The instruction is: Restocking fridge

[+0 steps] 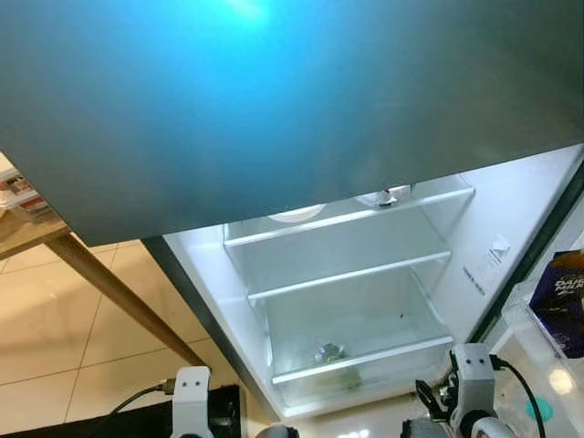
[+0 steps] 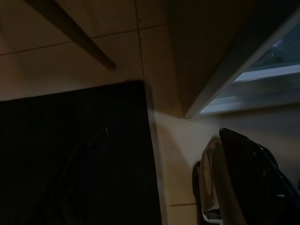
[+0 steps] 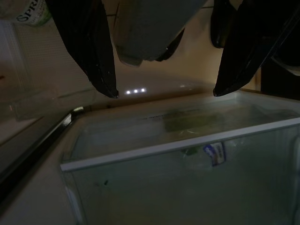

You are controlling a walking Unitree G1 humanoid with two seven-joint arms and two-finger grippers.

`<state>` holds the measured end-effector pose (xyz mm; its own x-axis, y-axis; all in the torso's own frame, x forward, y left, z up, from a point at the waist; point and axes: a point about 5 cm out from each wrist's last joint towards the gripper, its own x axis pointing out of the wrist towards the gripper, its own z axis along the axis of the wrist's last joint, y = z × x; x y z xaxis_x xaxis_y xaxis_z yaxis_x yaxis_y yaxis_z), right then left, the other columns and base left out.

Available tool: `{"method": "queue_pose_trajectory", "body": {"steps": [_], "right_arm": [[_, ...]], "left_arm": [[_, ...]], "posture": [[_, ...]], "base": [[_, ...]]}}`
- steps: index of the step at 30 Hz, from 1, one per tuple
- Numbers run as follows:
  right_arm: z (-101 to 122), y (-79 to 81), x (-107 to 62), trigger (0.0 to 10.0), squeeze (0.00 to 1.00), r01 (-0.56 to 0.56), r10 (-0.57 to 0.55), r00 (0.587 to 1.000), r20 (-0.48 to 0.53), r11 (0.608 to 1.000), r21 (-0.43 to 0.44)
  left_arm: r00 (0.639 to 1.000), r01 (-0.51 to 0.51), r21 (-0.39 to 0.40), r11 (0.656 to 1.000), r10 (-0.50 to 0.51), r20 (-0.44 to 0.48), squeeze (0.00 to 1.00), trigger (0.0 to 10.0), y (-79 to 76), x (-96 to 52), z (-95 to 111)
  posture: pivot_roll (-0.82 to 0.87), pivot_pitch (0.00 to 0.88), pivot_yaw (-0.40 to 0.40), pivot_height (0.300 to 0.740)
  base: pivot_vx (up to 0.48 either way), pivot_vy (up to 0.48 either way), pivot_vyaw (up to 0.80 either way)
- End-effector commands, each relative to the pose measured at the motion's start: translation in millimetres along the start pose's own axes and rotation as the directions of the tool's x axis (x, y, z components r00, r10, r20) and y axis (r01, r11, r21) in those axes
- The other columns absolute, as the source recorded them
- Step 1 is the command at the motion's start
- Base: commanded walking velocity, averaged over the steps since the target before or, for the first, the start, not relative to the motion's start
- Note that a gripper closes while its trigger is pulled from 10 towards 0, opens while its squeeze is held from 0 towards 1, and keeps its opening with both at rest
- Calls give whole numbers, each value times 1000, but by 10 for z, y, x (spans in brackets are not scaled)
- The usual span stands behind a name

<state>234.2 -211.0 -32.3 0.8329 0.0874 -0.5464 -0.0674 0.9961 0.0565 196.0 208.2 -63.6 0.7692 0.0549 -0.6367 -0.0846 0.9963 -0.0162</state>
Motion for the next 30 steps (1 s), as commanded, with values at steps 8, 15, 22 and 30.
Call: {"method": "queue_pose_trajectory", "body": {"steps": [8,15,22,30], "right_arm": [[-60,49,4,10000,0,-8,7,1000,-24,1000,-24],[-37,33,0,10000,0,2,-2,1000,2,1000,-14],[-17,21,2,10000,0,10,-10,1000,16,1000,-7],[-21,16,-5,10000,0,16,-16,1000,26,1000,0]], "left_arm": [[1000,5,19,1000,-4,-3,0,10000,102,5,25],[1000,10,24,1000,-10,-4,0,10000,87,17,38],[1000,17,31,999,-17,-6,0,10000,92,20,40],[1000,17,38,999,-17,-19,0,10000,110,16,24]], "posture": [[-65,103,93,676],[-65,104,93,676],[-65,102,96,676],[-64,103,98,676]], "base": [[0,0,0],[0,0,0],[0,0,0],[0,0,0]]}}
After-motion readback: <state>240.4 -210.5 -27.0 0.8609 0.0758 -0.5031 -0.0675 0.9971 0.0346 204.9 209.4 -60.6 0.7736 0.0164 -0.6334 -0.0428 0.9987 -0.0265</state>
